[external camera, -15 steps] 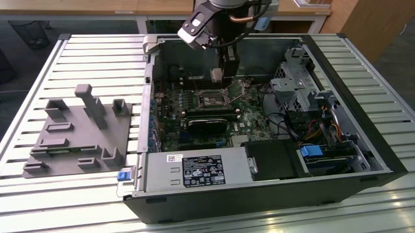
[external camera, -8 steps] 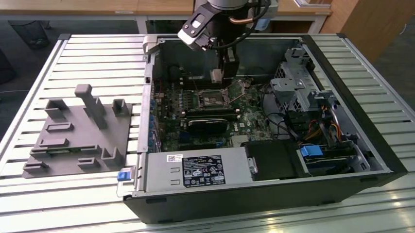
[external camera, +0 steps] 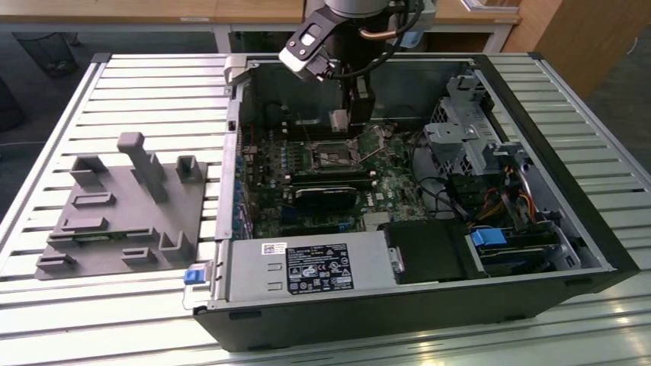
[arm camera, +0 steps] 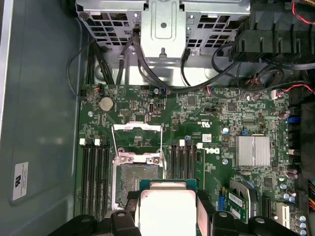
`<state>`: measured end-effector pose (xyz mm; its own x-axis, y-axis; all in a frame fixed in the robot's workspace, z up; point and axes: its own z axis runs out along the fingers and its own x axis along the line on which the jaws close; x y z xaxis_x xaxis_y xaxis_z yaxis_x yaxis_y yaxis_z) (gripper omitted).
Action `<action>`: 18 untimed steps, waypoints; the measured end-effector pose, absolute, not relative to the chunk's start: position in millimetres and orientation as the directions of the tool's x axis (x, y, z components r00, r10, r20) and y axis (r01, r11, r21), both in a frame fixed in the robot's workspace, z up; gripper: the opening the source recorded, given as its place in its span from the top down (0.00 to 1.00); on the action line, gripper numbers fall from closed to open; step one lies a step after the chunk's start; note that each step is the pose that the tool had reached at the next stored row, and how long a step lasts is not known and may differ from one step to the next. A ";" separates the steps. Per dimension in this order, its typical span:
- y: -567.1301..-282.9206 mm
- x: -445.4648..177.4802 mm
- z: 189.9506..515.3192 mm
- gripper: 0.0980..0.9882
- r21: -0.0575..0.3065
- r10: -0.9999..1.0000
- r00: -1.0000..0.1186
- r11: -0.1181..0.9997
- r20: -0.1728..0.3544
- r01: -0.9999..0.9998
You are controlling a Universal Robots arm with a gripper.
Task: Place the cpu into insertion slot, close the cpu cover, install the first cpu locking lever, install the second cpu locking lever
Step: 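Place the cpu into insertion slot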
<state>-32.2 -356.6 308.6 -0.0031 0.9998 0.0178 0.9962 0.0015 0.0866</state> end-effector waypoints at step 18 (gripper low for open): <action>-336.7 -33.7 279.8 0.50 0.087 1.000 -0.026 0.025 0.017 0.996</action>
<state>-33.7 -336.7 279.8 -0.0261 0.9995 0.0169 0.9959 0.0246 0.0868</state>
